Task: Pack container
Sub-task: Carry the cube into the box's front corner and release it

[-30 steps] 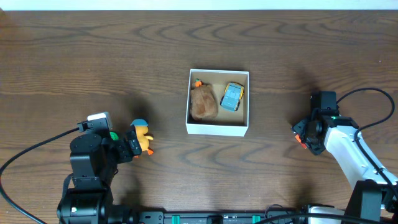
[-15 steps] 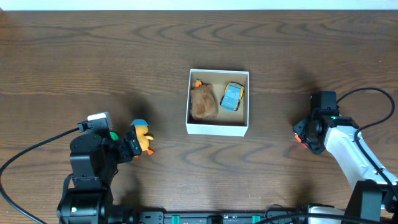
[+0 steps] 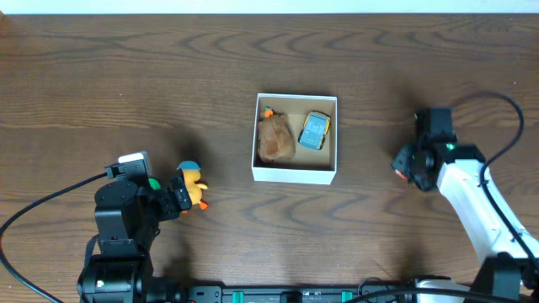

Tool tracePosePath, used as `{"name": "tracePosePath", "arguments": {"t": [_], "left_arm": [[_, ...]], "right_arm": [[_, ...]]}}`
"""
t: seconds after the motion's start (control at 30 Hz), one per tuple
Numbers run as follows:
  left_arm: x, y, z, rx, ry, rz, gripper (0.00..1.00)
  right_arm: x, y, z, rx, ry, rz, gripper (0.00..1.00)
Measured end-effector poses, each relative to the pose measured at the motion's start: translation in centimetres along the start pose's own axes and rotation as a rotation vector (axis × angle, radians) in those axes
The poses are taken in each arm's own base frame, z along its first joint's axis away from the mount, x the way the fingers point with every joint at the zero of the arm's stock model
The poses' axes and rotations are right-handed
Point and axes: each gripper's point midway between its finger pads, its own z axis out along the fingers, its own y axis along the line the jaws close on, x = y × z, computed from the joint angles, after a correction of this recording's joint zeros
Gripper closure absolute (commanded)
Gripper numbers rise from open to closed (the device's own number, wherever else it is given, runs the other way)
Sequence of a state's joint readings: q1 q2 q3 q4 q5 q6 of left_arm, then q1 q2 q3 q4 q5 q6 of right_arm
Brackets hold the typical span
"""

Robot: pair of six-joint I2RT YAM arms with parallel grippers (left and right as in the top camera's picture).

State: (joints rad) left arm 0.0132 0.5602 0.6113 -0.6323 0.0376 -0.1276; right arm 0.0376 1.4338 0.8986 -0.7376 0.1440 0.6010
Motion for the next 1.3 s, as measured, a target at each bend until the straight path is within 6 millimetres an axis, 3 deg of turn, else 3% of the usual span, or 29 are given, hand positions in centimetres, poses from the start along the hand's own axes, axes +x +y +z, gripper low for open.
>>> {"name": "tracePosePath", "arguments": {"t": [0.2, 0.33, 0.43, 0.6, 0.77, 0.9, 1.17, 1.23, 1.3], "left_arm": [[0.0, 0.0, 0.0, 0.000, -0.001, 0.000, 0.02], [-0.1, 0.0, 0.0, 0.000, -0.001, 0.000, 0.02], [-0.1, 0.0, 0.0, 0.000, -0.001, -0.002, 0.02], [-0.1, 0.0, 0.0, 0.000, -0.001, -0.003, 0.02], [-0.1, 0.0, 0.0, 0.000, -0.001, -0.003, 0.02], [-0.1, 0.0, 0.0, 0.000, -0.001, -0.003, 0.02], [-0.1, 0.0, 0.0, 0.000, -0.002, -0.003, 0.02], [-0.1, 0.0, 0.0, 0.000, -0.001, -0.003, 0.02], [-0.1, 0.0, 0.0, 0.000, -0.001, -0.003, 0.02]], "right_arm": [[-2.5, 8.8, -9.2, -0.176, -0.145, -0.312, 0.99], [-0.7, 14.0, -14.0, -0.309, -0.215, -0.481, 0.99], [1.9, 16.7, -15.4, -0.380, -0.216, -0.565, 0.99], [4.6, 18.4, -13.6, -0.368, -0.143, -0.586, 0.99], [7.1, 18.7, -8.4, -0.257, 0.001, -0.581, 0.99], [8.8, 18.9, -5.7, -0.215, 0.084, -0.585, 0.99], [9.9, 18.8, -4.3, -0.184, 0.135, -0.585, 0.99], [10.0, 18.7, -4.3, -0.179, 0.139, -0.584, 0.92], [10.1, 18.4, -4.3, -0.170, 0.147, -0.586, 0.69]]}}
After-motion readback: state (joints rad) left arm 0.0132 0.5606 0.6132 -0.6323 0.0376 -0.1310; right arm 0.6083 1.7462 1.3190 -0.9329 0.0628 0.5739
